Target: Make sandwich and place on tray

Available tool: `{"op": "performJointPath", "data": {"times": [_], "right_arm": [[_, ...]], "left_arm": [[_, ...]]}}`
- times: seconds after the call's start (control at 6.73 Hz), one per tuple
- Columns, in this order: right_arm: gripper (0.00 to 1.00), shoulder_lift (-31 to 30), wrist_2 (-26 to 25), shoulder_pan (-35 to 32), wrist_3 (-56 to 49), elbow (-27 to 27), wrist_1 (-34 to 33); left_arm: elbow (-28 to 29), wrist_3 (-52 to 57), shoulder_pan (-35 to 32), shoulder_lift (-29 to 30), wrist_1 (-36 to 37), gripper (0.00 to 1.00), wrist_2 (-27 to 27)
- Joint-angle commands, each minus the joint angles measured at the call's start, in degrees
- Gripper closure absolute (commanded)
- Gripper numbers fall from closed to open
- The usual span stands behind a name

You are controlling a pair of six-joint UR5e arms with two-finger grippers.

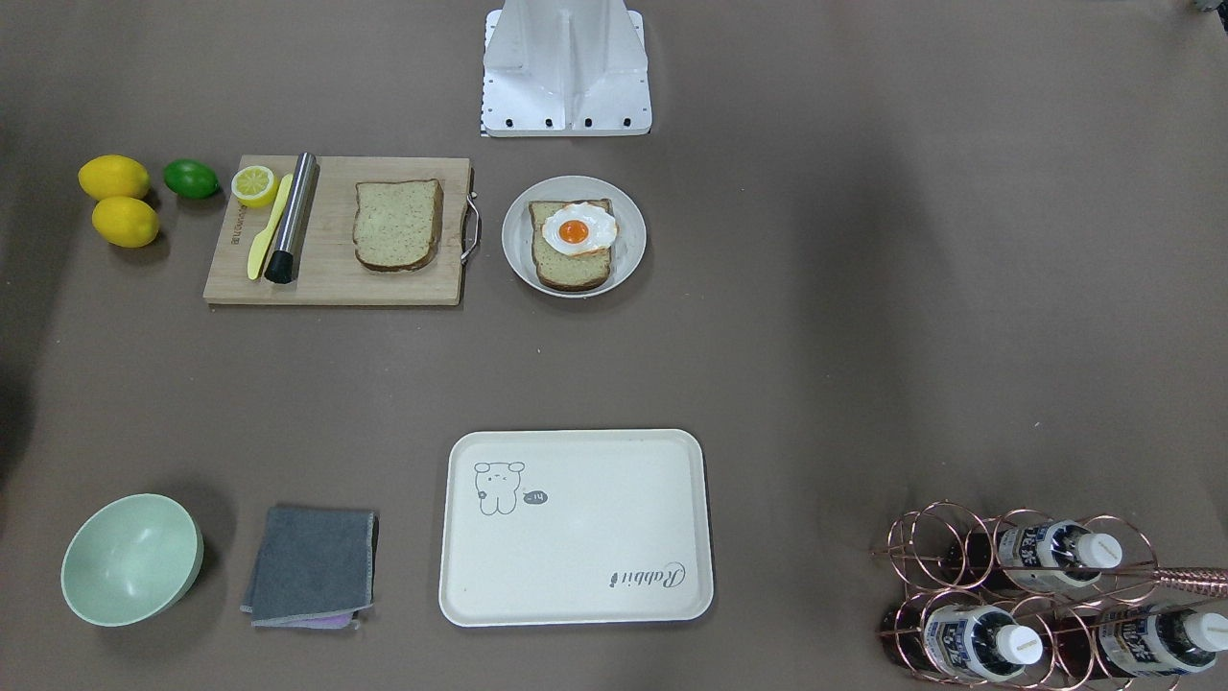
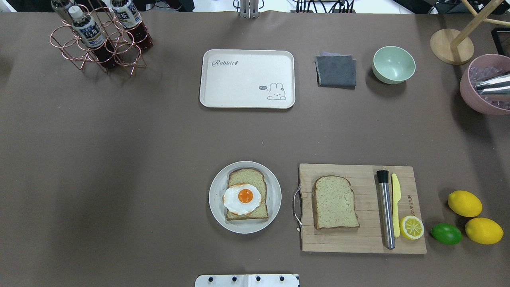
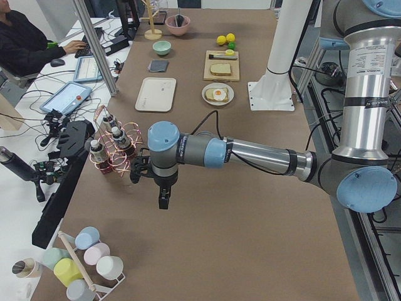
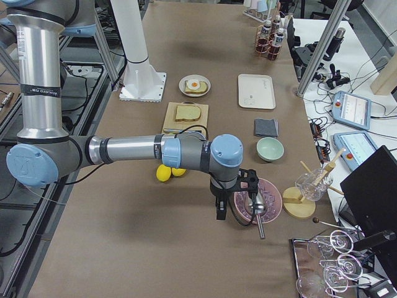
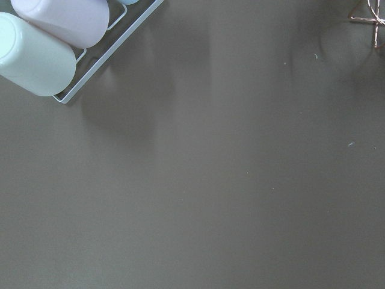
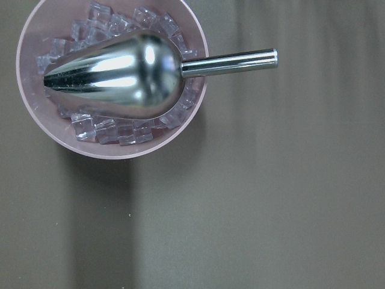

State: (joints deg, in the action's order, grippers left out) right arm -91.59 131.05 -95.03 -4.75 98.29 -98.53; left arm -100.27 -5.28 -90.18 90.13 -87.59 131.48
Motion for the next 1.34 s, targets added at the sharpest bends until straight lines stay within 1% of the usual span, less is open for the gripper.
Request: {"op": "performJointPath", "data": {"times": [0.0, 0.89, 1.19], "right_arm": [[0.00, 0.0, 0.0, 0.0, 0.0, 0.0, 0.0], [0.00, 0.0, 0.0, -0.1, -0.1, 0.3, 0.0], [0.00, -0.1, 0.0, -0.1, -0.1, 0.1, 0.0]], "left_arm": [[0.1, 0.0, 0.0, 0.0, 0.0, 0.02, 0.0], [0.1, -0.3, 0.1, 0.2, -0.1, 0.02, 0.1], [1.0, 0.0, 0.1, 0.0, -1.0, 0.02, 0.2]]}}
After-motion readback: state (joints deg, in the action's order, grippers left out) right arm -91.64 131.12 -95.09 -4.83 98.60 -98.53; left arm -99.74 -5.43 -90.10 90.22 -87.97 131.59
